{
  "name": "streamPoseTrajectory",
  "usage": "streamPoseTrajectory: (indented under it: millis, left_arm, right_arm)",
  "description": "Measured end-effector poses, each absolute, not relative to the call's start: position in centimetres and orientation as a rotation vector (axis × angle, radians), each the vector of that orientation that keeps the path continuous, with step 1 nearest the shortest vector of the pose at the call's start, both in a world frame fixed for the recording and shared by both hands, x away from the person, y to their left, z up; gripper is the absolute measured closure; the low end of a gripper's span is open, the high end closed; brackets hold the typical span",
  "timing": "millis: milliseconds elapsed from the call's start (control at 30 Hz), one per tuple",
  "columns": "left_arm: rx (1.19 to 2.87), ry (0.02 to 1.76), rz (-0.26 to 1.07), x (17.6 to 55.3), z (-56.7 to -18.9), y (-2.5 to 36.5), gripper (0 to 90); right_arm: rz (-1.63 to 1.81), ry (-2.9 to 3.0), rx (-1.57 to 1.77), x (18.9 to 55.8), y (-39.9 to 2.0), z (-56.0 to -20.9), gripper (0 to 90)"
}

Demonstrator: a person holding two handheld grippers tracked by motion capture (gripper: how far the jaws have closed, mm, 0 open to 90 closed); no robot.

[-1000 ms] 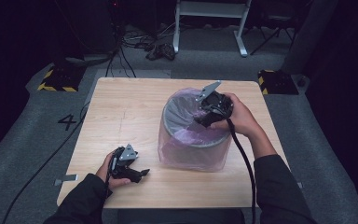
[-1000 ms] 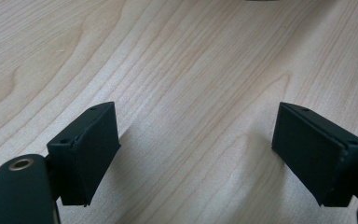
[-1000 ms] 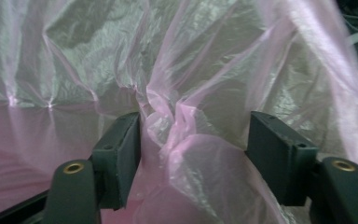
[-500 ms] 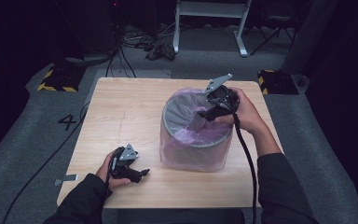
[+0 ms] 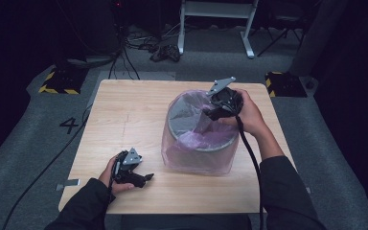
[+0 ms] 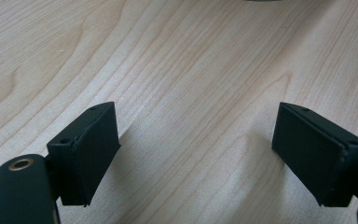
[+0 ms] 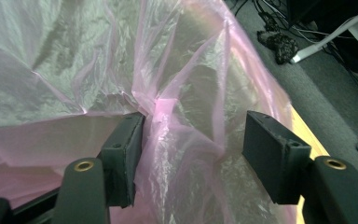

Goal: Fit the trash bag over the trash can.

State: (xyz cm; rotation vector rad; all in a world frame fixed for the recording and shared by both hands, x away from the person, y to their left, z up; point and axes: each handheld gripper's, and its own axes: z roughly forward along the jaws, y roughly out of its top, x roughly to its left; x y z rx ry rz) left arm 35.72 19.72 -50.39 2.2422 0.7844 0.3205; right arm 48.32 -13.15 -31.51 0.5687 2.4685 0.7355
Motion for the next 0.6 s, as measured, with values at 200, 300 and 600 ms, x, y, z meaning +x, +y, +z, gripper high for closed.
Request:
streamPoseTrajectory:
  millis: [200, 300, 600]
  left_arm:
    - [2.242, 0.784, 0.321, 35.7, -50.4, 19.7, 14.5]
    - [2.242, 0.784, 0.321, 35.7, -50.4, 19.7, 14.6]
    - [2.242, 0.785, 0.321, 35.7, -50.4, 19.7, 14.5]
  right_arm:
    - [0.754, 2.468, 0.547, 48.1, -13.2, -31.4, 39.2]
    - [0.824, 2.485, 0.528, 47.5, -13.6, -30.8, 36.6]
    - [0.948, 2.553, 0.458, 45.5, -14.2, -30.3, 42.5]
